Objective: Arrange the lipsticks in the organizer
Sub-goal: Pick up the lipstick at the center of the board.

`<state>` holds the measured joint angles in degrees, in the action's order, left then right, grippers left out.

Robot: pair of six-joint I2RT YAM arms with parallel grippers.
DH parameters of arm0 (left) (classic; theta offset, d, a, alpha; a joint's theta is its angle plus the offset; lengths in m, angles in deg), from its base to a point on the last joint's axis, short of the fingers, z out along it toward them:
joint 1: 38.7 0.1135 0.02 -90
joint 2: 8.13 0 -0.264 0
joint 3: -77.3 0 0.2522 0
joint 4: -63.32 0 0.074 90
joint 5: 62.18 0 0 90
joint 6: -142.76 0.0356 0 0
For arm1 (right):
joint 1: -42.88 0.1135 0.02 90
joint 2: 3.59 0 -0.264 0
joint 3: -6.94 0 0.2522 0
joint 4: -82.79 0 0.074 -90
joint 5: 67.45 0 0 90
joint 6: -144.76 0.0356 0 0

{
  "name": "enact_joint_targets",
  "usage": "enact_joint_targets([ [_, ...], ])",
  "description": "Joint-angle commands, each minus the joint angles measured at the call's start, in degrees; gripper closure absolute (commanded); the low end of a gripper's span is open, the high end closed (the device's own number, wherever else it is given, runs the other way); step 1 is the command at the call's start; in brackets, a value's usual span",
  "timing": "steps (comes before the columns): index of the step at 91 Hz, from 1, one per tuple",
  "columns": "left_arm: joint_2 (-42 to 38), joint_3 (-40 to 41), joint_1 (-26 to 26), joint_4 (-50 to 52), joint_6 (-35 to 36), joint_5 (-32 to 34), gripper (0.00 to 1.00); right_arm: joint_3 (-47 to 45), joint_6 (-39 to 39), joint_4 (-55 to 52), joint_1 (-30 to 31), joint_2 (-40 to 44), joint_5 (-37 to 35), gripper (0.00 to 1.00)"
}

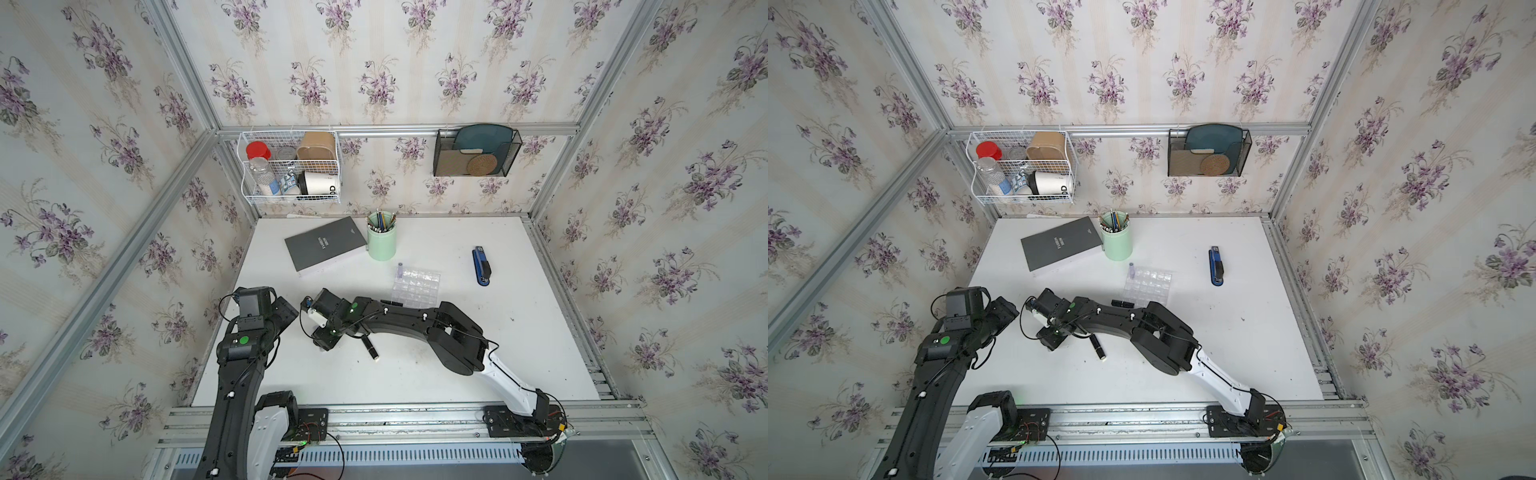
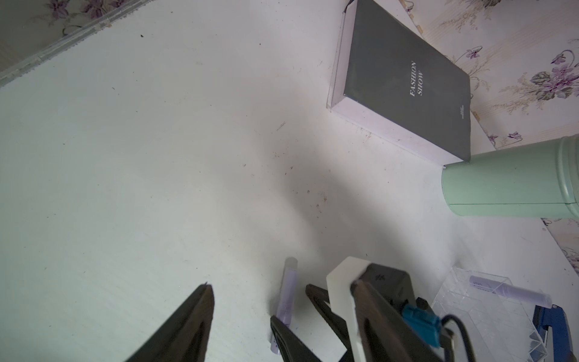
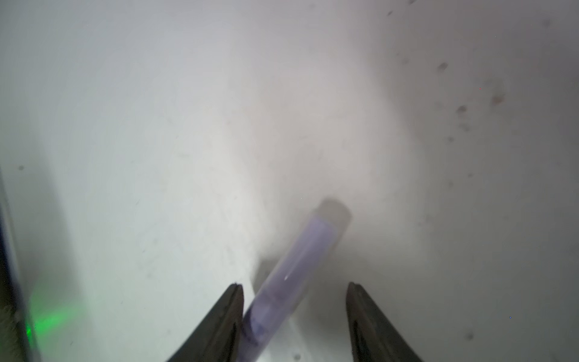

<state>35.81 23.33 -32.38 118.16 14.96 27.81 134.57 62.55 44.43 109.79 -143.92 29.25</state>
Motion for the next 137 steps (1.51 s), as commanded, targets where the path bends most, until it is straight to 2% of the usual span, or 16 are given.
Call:
enact_joint_targets([
  [1, -0.27, -0.13, 0.02, -0.61, -0.08, -0.77, 0.26, 3.72, 4.16, -4.05, 0.41, -2.76, -8.28, 0.45],
  [14, -0.59, -0.30, 0.03, -0.48, 0.11, -0.61, 0.26, 9.07, 5.85, -6.53, 1.22, -7.11, -11.64, 0.53],
  [24, -0.77, -0.74, 0.06, -0.29, 0.21, -0.73, 0.26, 8.54, 6.18, -6.41, 1.39, -7.06, -12.13, 0.61],
  [34, -0.38, -0.83, 0.04, -0.53, 0.02, -1.57, 0.28, 9.75, 5.60, -7.05, 1.37, -7.66, -12.57, 0.65],
  [40, -0.16, -1.12, 0.05, -0.50, 0.28, -2.30, 0.28, 9.75, 5.52, -7.68, 1.37, -7.42, -12.55, 0.65],
  [52, -0.20, -1.58, 0.02, -0.75, 1.51, -4.71, 0.28, 6.84, 5.38, -8.32, 1.38, -5.10, -13.20, 0.58],
  [64, -0.11, -0.66, 0.00, -2.75, 1.18, -7.71, 0.30, 5.30, 4.89, -8.80, 1.38, -2.69, -15.63, 0.59],
  [74, 0.02, -0.48, 0.06, -3.45, 0.95, -8.94, 0.31, 4.77, 4.61, -8.40, 1.42, -2.83, -16.09, 0.65],
  [86, -0.44, -0.49, 0.01, -3.84, 1.78, -10.25, 0.32, 5.96, 4.75, -8.01, 1.35, -3.71, -16.00, 0.78],
  [96, -1.25, -0.63, -0.03, -4.05, 2.98, -12.58, 0.31, 5.16, 5.68, -7.06, 0.45, -1.52, -14.67, 0.82],
  [104, -2.38, -1.21, -0.05, -5.10, 4.30, -17.19, 0.25, -1.96, 6.55, -2.03, -1.28, 5.30, -12.56, 0.84],
  [112, -3.31, -2.09, -0.39, -6.08, 5.42, -23.08, 0.21, -13.14, 7.96, 8.44, -3.96, 16.03, -8.41, 0.85],
  [122, -3.45, -2.50, -2.64, -7.86, 5.73, -29.57, 0.19, -26.85, 15.11, 19.01, -8.52, 27.96, -1.79, 0.86],
  [130, -4.95, 1.25, -7.59, -14.74, 1.72, -33.55, 0.19, -39.17, 21.48, 30.66, -13.13, 37.23, 3.15, 0.86],
  [137, -5.97, 7.13, -16.04, -25.15, -3.83, -34.24, 0.19, -48.28, 27.35, 41.12, -16.78, 43.35, 7.93, 0.86],
])
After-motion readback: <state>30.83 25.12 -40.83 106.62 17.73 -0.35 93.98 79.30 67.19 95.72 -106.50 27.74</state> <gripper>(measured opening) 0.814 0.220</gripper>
